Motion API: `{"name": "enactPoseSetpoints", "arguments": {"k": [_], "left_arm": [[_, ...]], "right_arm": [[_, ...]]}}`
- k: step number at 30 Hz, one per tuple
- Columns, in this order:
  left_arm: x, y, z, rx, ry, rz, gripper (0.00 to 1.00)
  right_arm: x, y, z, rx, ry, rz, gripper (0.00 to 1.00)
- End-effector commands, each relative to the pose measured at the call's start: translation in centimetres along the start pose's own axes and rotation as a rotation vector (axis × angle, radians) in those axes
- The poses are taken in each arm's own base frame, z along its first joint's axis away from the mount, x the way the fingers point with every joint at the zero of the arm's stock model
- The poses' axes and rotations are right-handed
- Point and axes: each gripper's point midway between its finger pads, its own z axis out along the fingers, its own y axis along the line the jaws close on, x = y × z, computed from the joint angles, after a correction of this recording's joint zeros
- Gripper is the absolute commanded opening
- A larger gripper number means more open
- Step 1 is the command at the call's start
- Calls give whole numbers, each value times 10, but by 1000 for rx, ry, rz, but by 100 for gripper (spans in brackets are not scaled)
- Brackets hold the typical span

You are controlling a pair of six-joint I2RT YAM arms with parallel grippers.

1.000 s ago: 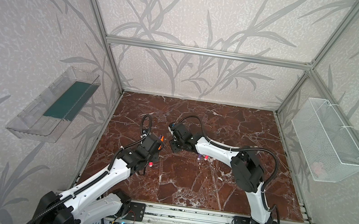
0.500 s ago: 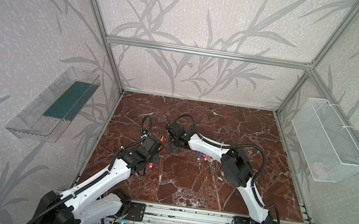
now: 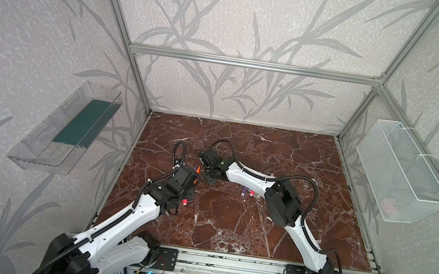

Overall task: Insert the pens into the pen caps
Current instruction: 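Grasp a white cap with the right gripper and lift it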

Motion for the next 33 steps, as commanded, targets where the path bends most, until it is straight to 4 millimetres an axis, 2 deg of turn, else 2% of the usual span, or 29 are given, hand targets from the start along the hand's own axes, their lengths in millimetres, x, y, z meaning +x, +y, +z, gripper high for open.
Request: {"name": "enactPoseSetpoints", "arguments": {"k": [1, 4, 9, 12, 26, 33], "left_arm": [[2, 6, 2, -22, 3, -12, 0], [2, 6, 2, -20, 0, -13, 0], [2, 5, 2, -19, 1, -13, 0], [2, 6, 1, -18, 1, -12, 0], [3, 4, 3, -13, 4, -11, 0], [3, 3, 2, -4, 6, -10, 0]], "right_arm": [[14, -7, 2, 13, 58, 25, 38], [17, -5, -4, -4, 60, 52, 37], [16, 3, -7, -55, 43, 66, 28], [16, 1, -6, -42, 56, 76, 19], [19, 3, -3, -48, 86, 113, 22], [16, 4, -7, -53, 87, 145, 15]]}}
